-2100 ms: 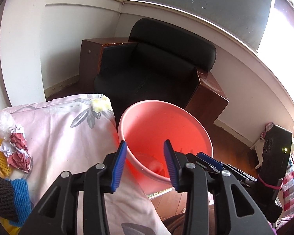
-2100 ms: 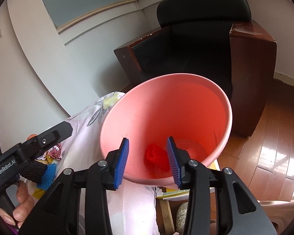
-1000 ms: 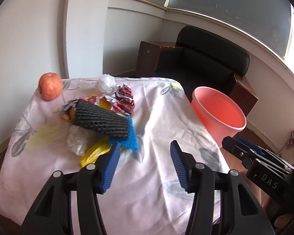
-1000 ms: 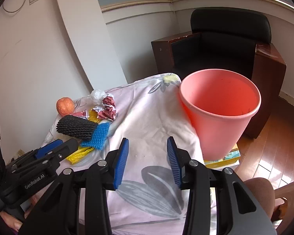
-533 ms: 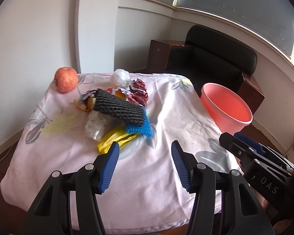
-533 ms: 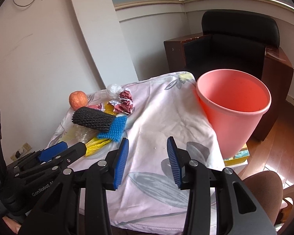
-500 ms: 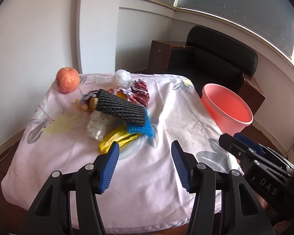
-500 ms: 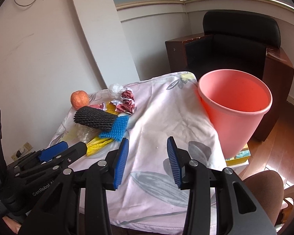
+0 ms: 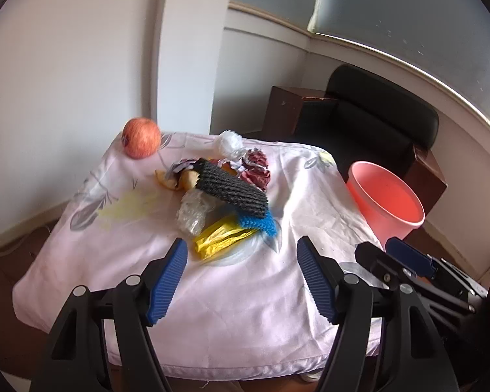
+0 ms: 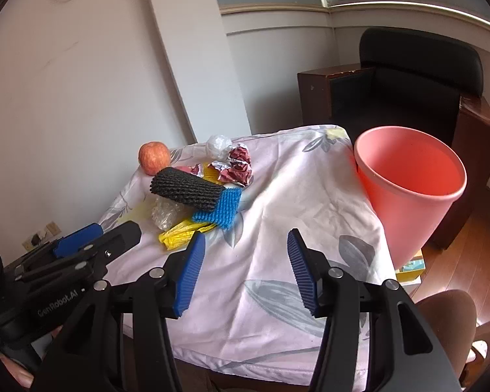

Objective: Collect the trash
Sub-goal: 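Move both tools back over the trash pile on the table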

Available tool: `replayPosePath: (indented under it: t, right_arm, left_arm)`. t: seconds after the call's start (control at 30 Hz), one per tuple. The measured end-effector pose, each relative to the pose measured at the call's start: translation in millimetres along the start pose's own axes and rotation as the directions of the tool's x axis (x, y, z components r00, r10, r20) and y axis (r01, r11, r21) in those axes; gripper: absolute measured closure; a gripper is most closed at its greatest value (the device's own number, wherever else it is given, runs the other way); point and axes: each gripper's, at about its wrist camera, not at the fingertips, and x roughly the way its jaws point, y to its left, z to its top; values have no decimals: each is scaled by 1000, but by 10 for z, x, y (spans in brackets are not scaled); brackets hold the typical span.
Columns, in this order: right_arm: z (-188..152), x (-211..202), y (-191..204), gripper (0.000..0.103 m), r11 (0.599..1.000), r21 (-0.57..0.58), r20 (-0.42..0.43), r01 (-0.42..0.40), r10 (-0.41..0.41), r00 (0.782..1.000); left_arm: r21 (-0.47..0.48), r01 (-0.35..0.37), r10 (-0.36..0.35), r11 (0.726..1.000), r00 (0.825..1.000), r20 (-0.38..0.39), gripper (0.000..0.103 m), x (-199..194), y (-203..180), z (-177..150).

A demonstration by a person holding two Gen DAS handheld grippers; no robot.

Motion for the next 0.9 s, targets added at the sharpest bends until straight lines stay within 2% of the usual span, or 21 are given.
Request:
replayPosePath:
  t: [0.23,0.4,0.53,0.7,0.9]
  right_arm:
    - [18,85,46,50,998,-26,-13,-57,57,998]
    - [33,307,52,50,997,-28,-75,-66,64,995]
    - [29,512,20,50,994,-8,-129,-111,109,986]
    - [40,647,-2,50,991,-14,-149,-135,132,980]
    - [109,747,-7,50,991,-56,-139,-125,117,983]
  left_arm:
    - [-91,-8,4,996,999,-47,33,171,191,-16]
    - [-99,1,-8,995,998,-70,32,294,212,-30]
    - [-130,7,-19,991,996,-93,32,402,290,-30]
    - [-172,8,-37,985,986,-164,33,607,364,-54]
    - [-134,-80,47,988,971,-234,38,830,358,-7]
